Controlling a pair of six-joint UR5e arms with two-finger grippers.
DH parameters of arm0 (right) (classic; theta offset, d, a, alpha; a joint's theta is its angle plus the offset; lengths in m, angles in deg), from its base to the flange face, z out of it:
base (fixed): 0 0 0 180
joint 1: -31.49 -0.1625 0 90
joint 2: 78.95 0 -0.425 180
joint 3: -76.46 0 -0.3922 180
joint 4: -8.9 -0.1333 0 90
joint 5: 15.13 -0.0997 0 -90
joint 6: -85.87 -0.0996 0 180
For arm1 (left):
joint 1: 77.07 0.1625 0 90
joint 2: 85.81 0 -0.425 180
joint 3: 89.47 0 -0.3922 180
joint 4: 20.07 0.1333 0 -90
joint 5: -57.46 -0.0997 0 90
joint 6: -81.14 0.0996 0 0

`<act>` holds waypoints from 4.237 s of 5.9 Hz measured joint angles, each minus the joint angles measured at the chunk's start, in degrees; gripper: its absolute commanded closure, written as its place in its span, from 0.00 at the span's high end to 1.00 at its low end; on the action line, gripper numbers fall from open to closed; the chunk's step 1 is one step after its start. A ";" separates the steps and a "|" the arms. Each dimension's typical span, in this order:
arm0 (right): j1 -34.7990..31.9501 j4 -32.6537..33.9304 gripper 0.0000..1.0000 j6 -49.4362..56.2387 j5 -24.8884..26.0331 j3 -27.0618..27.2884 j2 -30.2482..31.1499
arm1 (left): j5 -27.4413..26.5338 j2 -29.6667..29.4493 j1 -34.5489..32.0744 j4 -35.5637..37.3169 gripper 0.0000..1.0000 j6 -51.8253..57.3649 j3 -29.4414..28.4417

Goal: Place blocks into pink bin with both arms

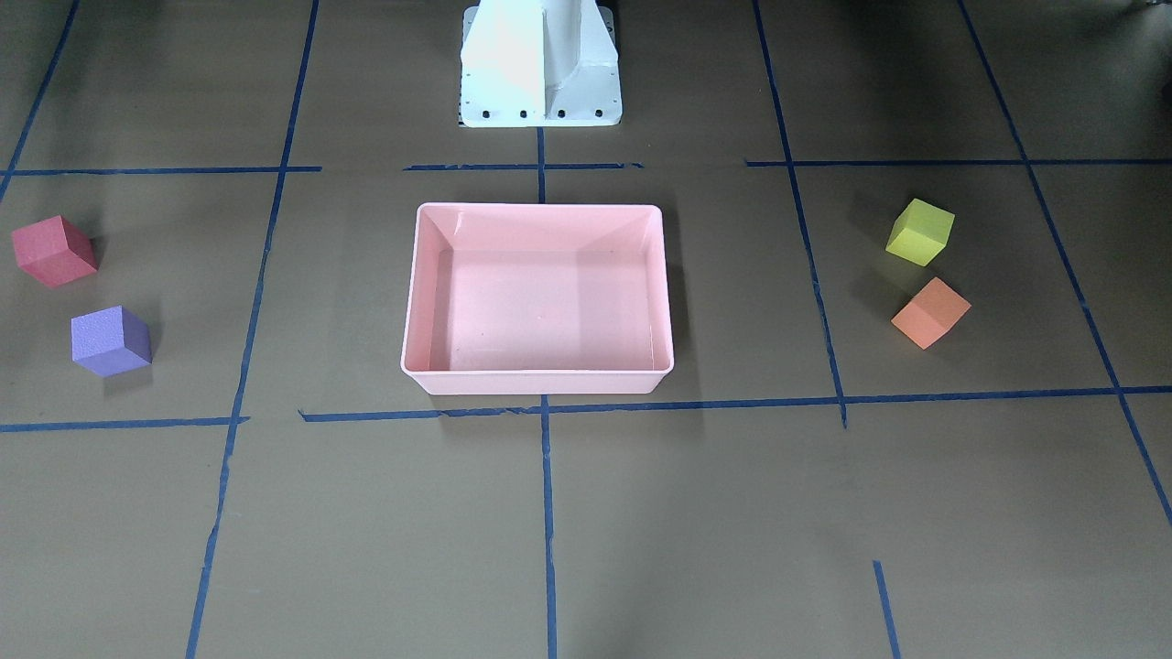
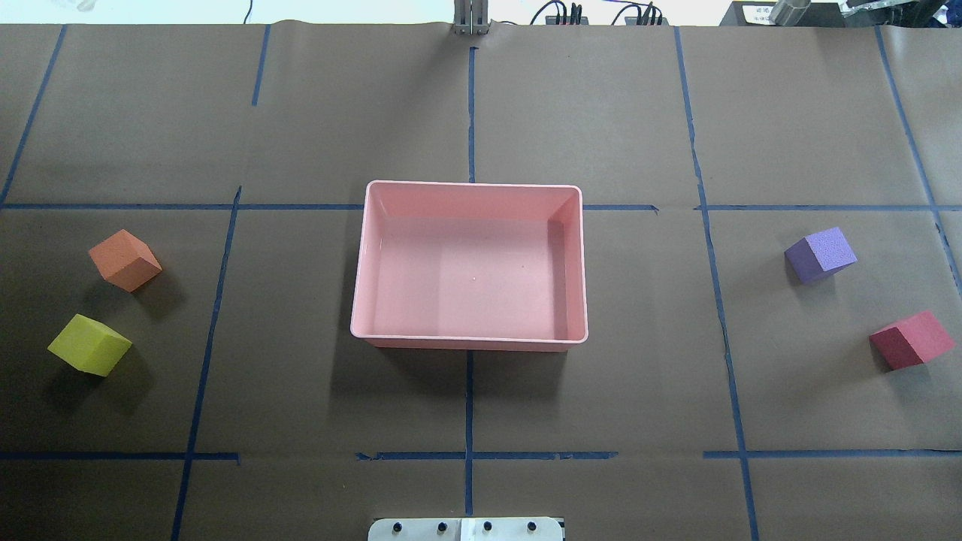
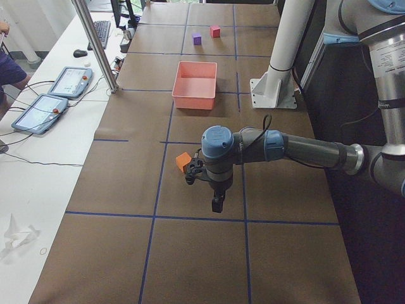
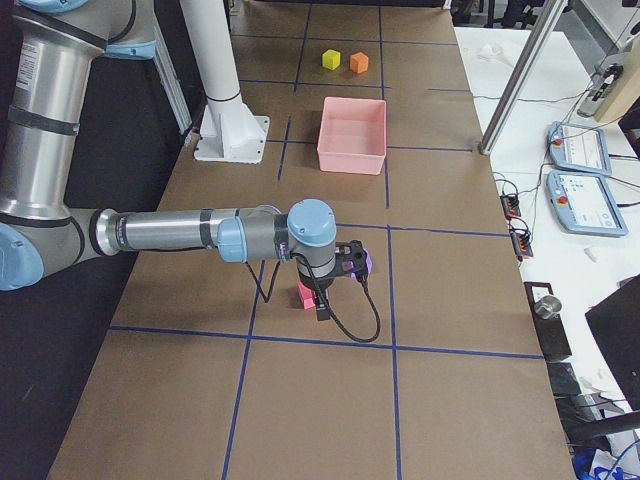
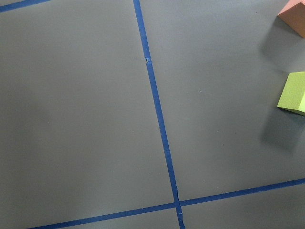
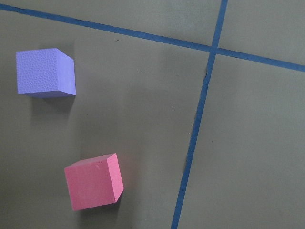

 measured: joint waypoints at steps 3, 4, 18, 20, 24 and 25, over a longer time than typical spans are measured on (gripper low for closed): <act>5.81 -1.91 1.00 -4.96 0.57 -0.14 -4.79 | -0.49 0.30 -0.02 -0.01 1.00 3.90 2.28; 10.80 -4.15 1.00 -11.63 1.72 -1.09 -8.68 | -0.47 0.29 0.01 -0.12 1.00 4.07 2.50; 36.21 -14.65 0.10 -50.65 13.09 -12.98 -33.52 | -0.15 -3.88 -0.01 -0.54 1.00 3.61 2.67; 41.95 -4.71 0.10 -66.24 15.07 -12.04 -46.32 | -0.02 -7.64 0.13 -0.74 1.00 3.54 2.21; 58.53 10.91 1.00 -88.04 29.19 -12.41 -62.90 | 3.46 -8.97 5.53 -8.77 1.00 -10.55 1.86; 59.48 11.08 1.00 -88.48 30.02 -12.40 -63.16 | 3.42 -9.51 8.97 -12.03 1.00 -13.08 1.09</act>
